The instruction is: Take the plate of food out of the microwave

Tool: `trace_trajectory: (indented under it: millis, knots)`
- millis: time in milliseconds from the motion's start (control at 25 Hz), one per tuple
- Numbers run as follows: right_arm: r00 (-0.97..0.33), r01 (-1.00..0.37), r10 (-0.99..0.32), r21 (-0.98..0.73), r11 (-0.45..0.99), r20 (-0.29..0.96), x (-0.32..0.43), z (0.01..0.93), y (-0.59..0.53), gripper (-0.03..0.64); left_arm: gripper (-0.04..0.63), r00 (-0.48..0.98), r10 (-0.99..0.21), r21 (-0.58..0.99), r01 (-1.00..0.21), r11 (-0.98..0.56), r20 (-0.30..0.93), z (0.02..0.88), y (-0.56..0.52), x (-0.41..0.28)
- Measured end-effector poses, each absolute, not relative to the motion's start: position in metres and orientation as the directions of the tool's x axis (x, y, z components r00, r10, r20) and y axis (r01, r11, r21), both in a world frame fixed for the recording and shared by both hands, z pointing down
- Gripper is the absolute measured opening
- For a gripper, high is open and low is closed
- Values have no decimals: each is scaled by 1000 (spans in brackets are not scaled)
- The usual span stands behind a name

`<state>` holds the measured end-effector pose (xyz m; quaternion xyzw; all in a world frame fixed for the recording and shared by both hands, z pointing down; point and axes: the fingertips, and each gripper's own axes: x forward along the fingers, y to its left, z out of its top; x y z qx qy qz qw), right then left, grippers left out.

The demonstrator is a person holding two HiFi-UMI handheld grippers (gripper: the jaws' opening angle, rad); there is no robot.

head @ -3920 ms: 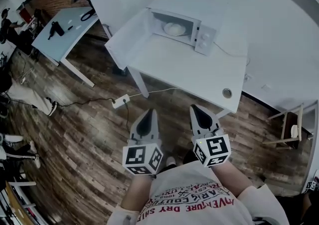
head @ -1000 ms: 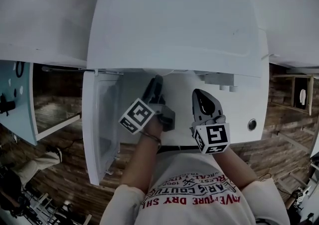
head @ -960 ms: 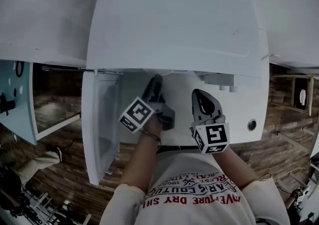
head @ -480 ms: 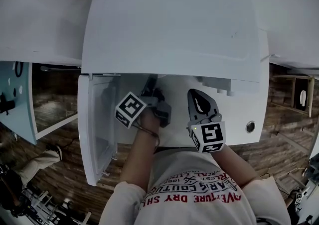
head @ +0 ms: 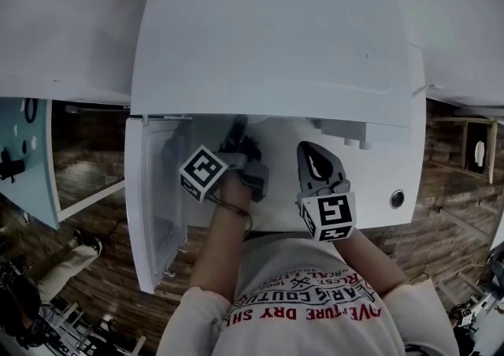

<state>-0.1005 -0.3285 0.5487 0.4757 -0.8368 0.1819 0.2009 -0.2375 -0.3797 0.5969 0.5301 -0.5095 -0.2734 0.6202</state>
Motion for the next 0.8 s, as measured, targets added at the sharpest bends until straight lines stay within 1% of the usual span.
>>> trace_trajectory:
  millis: [160,320,560,680,800]
  knots:
    - [-460,-870,-733,-88,486,501,-102,545,-324,12,18,326,-899,956,-135,260,291,591,-379,-241]
    - [-442,-880,-745,-81,468,500,-97,543,-319,12,17,348,-902,965,-159,211,254,582,-377,-239]
    - [-413,-898,-769,-79,432,488,-92,537,-312,12,17,382,-902,977,-145,155,200,572,-368,-236]
    - [-397,-907,-784,-75,414,478,-91,533,-307,12,16,395,-906,986,-122,111,150,564,-361,-235]
    - [-369,-921,-809,-61,385,457,-87,525,-300,12,15,407,-906,989,-131,64,113,552,-352,-234]
